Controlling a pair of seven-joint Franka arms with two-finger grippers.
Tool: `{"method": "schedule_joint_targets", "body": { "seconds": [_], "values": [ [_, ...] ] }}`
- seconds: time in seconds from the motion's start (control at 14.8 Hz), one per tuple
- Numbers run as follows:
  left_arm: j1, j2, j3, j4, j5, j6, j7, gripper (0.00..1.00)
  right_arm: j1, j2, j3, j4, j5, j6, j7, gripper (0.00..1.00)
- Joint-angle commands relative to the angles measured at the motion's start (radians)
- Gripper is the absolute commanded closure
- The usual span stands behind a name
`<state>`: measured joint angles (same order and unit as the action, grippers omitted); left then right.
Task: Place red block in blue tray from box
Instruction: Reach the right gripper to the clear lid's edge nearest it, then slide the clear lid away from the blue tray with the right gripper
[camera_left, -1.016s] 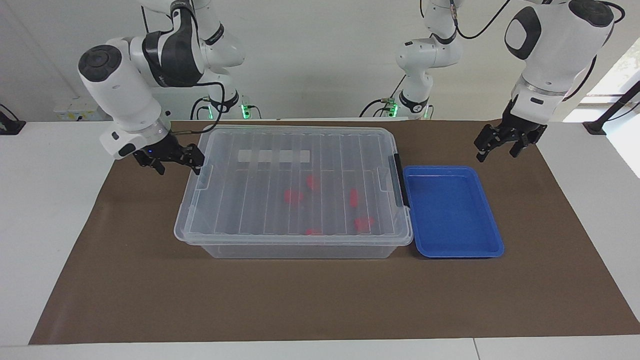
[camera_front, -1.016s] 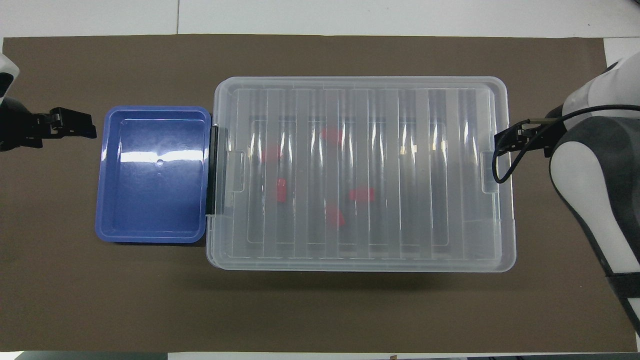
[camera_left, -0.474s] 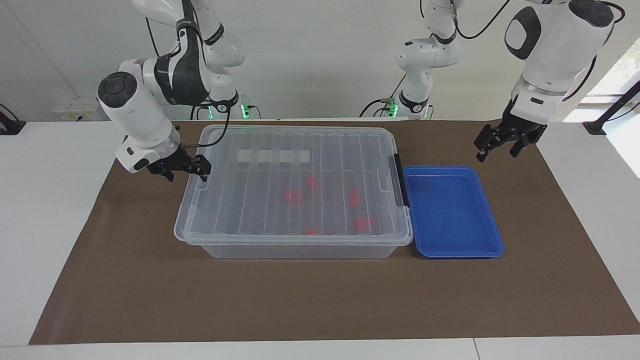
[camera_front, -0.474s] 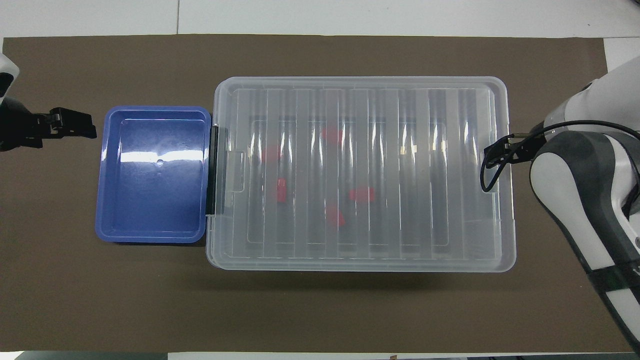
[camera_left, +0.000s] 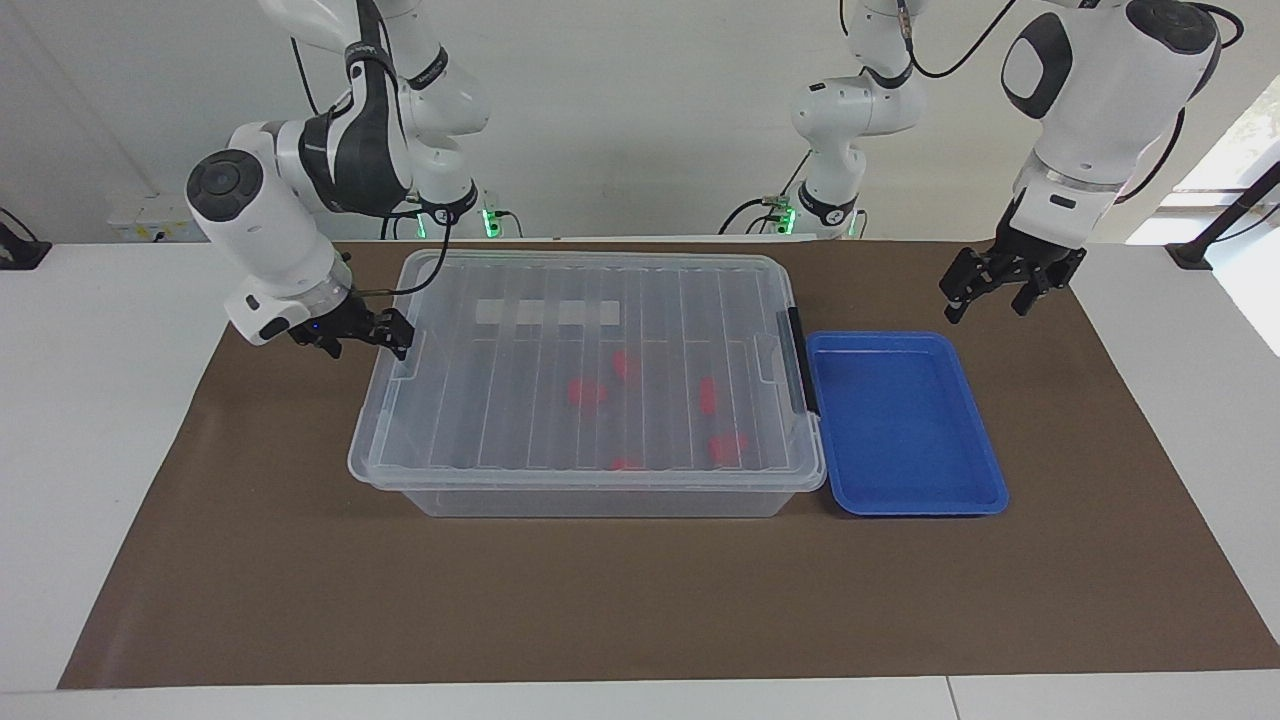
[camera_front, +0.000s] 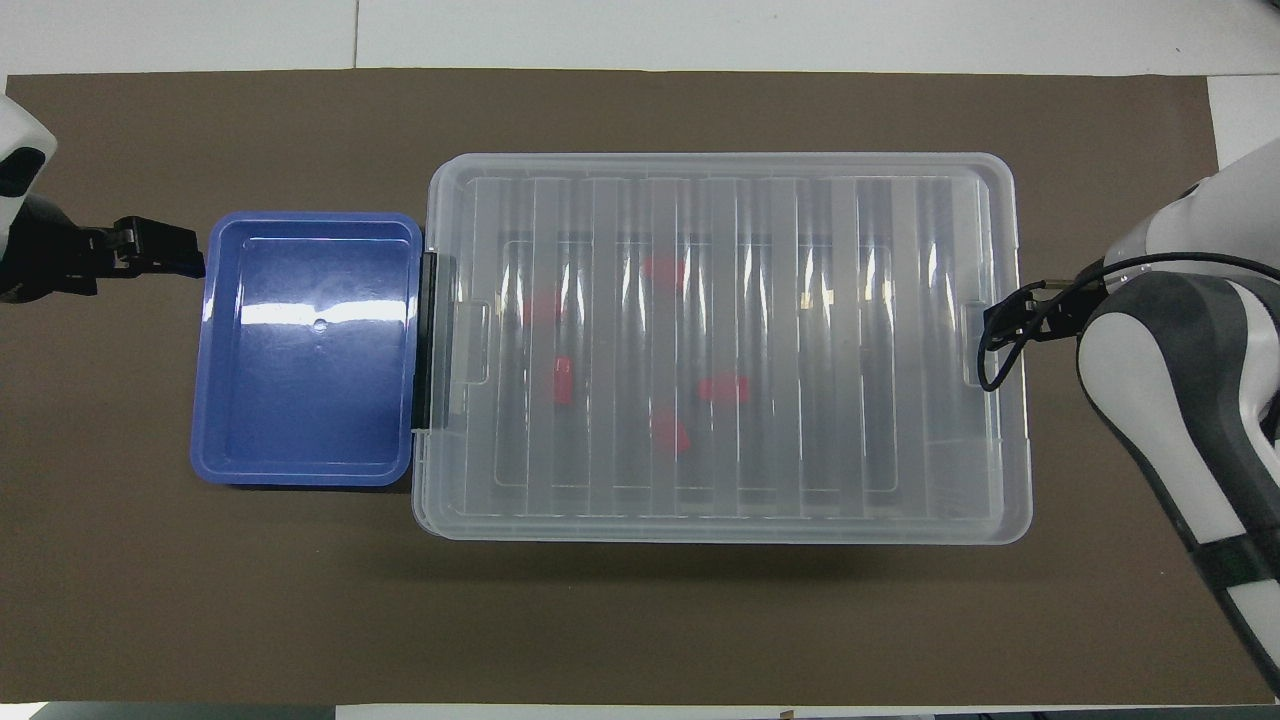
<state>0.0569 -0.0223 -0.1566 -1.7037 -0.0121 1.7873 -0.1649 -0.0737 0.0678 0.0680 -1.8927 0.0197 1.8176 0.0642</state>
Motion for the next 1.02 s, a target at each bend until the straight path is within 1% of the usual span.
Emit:
{"method": "schedule_joint_targets", "body": {
  "seconds": [0.0,0.07,0.14,0.27,0.47,0.68,0.95],
  "values": [
    [0.000,-0.005,0.005,-0.001,-0.002,-0.031,0.007,0.00,-0.021,-0.029,-0.011,-0.036,0.003,0.025,-0.049,0.00],
    [0.001,-0.007,0.005,0.001,-0.002,-0.076,0.001,0.00,-0.023,-0.029,-0.022,-0.036,0.002,0.026,-0.067,0.00],
    [0.003,-0.007,0.005,0.002,-0.002,-0.084,0.004,0.00,-0.024,-0.029,-0.036,-0.036,0.000,0.026,-0.089,0.00],
    [0.003,-0.022,0.002,0.015,-0.002,-0.089,0.015,0.00,-0.032,-0.028,-0.057,-0.036,0.000,0.028,-0.132,0.00],
    [0.004,-0.022,0.000,0.044,-0.005,-0.097,0.022,0.00,-0.032,-0.025,-0.092,-0.033,-0.001,0.028,-0.175,0.00],
    [0.006,-0.024,0.003,0.053,-0.005,-0.140,0.024,0.00,-0.034,-0.022,-0.134,-0.028,-0.003,0.029,-0.236,0.00],
    [0.006,-0.033,0.006,0.053,-0.005,-0.137,0.030,0.00,-0.040,-0.020,-0.183,-0.023,-0.004,0.029,-0.296,0.00]
  ]
}}
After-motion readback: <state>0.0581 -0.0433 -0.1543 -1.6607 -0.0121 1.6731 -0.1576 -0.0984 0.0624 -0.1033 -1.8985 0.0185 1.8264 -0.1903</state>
